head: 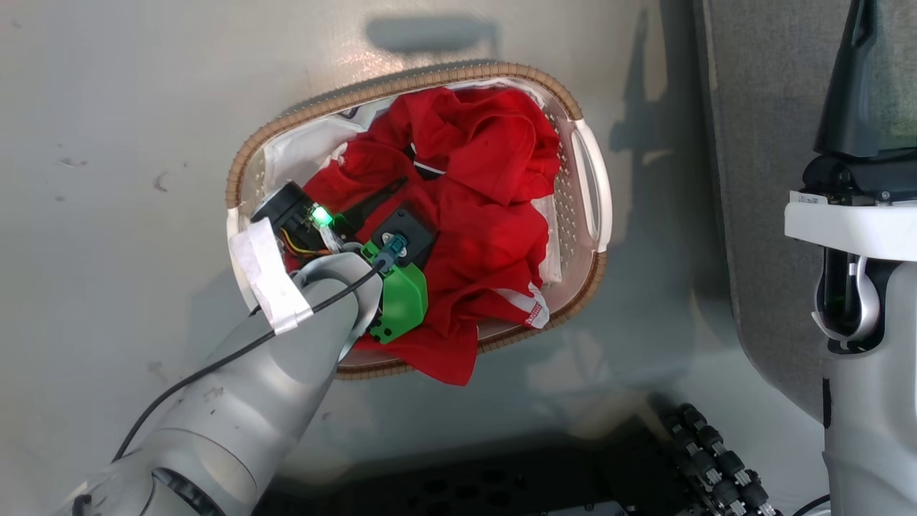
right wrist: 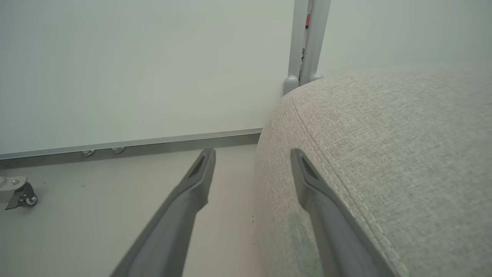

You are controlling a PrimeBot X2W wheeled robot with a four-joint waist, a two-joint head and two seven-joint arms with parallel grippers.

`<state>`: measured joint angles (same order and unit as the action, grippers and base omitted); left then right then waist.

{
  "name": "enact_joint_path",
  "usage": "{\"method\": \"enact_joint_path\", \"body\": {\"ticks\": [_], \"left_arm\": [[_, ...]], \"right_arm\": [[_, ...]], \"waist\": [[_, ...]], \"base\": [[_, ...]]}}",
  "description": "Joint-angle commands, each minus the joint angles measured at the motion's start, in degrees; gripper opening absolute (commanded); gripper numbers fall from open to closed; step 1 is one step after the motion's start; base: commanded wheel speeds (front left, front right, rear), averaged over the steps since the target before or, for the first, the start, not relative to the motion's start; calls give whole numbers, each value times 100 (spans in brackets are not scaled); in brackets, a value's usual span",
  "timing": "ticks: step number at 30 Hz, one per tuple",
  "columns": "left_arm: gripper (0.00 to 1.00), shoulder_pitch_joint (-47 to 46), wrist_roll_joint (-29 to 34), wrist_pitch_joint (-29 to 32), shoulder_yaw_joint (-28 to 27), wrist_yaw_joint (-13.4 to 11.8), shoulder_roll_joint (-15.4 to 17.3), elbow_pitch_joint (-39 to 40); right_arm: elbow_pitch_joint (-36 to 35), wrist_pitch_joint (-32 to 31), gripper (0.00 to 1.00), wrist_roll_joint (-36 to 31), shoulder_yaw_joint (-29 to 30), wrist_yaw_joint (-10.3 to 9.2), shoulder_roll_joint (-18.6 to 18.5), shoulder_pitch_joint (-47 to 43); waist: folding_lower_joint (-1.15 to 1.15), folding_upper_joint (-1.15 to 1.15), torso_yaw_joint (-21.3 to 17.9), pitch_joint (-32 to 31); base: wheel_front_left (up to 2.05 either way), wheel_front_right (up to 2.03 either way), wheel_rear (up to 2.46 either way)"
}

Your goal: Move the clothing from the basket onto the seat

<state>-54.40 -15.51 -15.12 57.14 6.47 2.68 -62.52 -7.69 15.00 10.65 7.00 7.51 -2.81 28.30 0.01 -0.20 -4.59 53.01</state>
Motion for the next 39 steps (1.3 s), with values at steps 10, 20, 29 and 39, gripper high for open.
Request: {"method": "enact_joint_path", "body": {"ticks": [10,20,29,39], "left_arm": [[100,-432,131,-5,309,76,37,-438],[29,-362,-476,324,1209,111,37,-268],[0,-325,-952,97,1540,108,36,-118],[0,78,-1070,-8,1157,73,337,651]], "right_arm": [[18,28,100,91,-172,-4,-15,130],[85,28,100,119,-196,-5,-16,152],[199,28,100,32,-80,-5,-17,191],[381,28,100,-153,37,-4,-16,-12]], "waist": [[-1,20,-143,278],[-1,20,-220,292],[-1,20,-60,97],[-1,20,232,-594]], "base": [[0,0,0],[0,0,0],[0,0,0],[0,0,0]]}}
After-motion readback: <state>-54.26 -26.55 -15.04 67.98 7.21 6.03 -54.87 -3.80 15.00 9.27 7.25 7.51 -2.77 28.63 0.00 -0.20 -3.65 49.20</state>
